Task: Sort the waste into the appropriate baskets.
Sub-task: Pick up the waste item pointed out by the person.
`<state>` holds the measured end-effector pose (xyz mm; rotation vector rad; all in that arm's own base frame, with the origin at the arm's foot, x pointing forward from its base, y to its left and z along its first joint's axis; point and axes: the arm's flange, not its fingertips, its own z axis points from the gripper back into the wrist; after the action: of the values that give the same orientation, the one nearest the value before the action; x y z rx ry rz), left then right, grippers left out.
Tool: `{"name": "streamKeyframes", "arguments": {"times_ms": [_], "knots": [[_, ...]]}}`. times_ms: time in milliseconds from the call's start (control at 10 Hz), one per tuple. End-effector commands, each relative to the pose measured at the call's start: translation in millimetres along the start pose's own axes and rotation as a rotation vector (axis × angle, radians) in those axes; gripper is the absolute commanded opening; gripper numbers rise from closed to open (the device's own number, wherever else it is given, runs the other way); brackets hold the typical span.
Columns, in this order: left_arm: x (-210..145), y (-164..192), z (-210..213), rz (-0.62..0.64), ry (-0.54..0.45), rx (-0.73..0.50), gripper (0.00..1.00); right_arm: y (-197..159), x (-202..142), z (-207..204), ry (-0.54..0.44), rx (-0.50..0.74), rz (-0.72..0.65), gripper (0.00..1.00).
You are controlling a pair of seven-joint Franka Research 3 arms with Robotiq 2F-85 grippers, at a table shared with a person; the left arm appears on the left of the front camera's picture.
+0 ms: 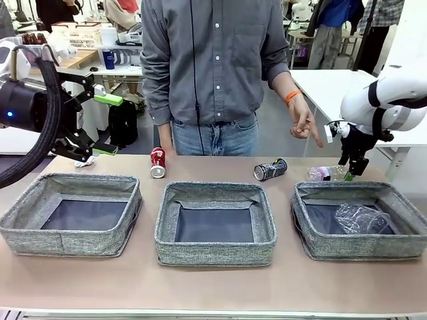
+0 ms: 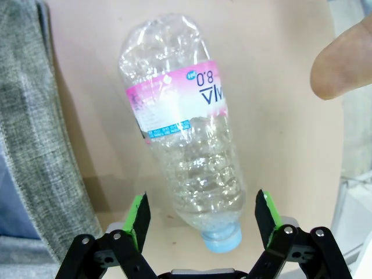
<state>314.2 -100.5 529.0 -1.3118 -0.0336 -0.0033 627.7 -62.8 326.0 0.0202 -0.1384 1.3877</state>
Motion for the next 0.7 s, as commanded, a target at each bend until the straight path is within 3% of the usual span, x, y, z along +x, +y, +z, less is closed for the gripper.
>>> {"name": "streamKeyframes", "arguments": {"times_ms": [0, 100, 200, 300, 400, 500, 600], "knots": [[-1.3, -4.0, -1.4, 0.009, -0.003, -0.013, 1.00, -4.7, -0.4, -2.1, -0.041, -0.021, 0.003, 0.93], [-1.3, -4.0, -1.4, 0.009, -0.003, -0.013, 1.00, -4.5, 0.6, -1.8, -0.045, -0.020, 0.011, 0.93], [-1.3, -4.0, -1.4, 0.009, -0.003, -0.013, 1.00, -4.0, 2.0, -1.3, -0.037, -0.012, 0.015, 0.81], [-1.3, -4.0, -1.4, 0.009, -0.003, -0.013, 1.00, -3.8, 2.4, -0.8, -0.047, -0.004, 0.017, 0.33], [-1.3, -4.0, -1.4, 0.009, -0.003, -0.013, 1.00, -3.9, 2.4, -1.0, -0.050, -0.001, 0.015, 0.21], [-1.3, -4.0, -1.4, 0.009, -0.003, -0.013, 1.00, -3.7, 2.4, -1.1, -0.048, -0.002, 0.017, 0.00], [-1.3, -4.0, -1.4, 0.009, -0.003, -0.013, 1.00, -3.7, 2.3, -0.8, -0.047, -0.001, 0.017, 0.00]]}}
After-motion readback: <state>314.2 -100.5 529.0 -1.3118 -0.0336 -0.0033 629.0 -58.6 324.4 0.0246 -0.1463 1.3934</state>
